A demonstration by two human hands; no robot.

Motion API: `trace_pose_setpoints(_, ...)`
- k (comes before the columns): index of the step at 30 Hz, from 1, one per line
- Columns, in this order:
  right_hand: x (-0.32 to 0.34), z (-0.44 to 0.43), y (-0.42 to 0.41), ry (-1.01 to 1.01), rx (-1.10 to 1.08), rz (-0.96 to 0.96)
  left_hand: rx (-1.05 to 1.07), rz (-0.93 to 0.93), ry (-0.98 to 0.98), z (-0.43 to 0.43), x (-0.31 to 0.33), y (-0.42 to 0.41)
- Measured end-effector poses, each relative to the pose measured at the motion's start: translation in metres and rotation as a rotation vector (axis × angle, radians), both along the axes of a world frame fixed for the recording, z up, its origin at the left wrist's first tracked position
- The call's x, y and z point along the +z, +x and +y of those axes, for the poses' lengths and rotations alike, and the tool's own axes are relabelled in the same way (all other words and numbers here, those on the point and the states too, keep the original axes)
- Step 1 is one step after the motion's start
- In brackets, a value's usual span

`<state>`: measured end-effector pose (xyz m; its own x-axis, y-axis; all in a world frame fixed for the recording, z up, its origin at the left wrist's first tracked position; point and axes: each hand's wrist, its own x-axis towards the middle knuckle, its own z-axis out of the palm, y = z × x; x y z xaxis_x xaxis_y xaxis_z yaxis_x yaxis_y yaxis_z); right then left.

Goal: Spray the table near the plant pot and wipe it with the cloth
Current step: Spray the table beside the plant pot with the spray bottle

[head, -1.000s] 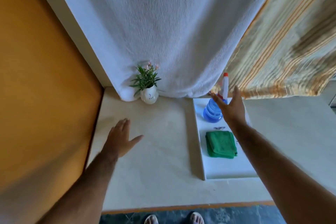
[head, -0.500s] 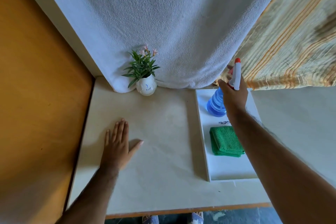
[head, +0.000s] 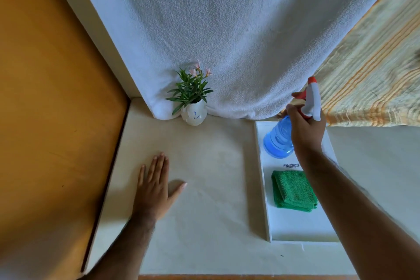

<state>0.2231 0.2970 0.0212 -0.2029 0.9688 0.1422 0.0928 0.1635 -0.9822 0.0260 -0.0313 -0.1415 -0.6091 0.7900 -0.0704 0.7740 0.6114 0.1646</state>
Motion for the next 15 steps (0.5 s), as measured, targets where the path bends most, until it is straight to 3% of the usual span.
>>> trace_pose_setpoints(6,0.017,-0.036,-0.047,0.041,0.250,-0.037,0.005,0.041,0.057,-0.005,-0.006,0.000)
trace_pose_setpoints(12,-0.024,-0.084,-0.083,-0.177,0.520,-0.360,0.014,0.073,0.121,-0.003,-0.011,0.001)
trace_pose_setpoints(15,-0.037,-0.089,-0.094,-0.270,0.548,-0.506,0.014,0.095,0.160,-0.003,-0.013,0.000)
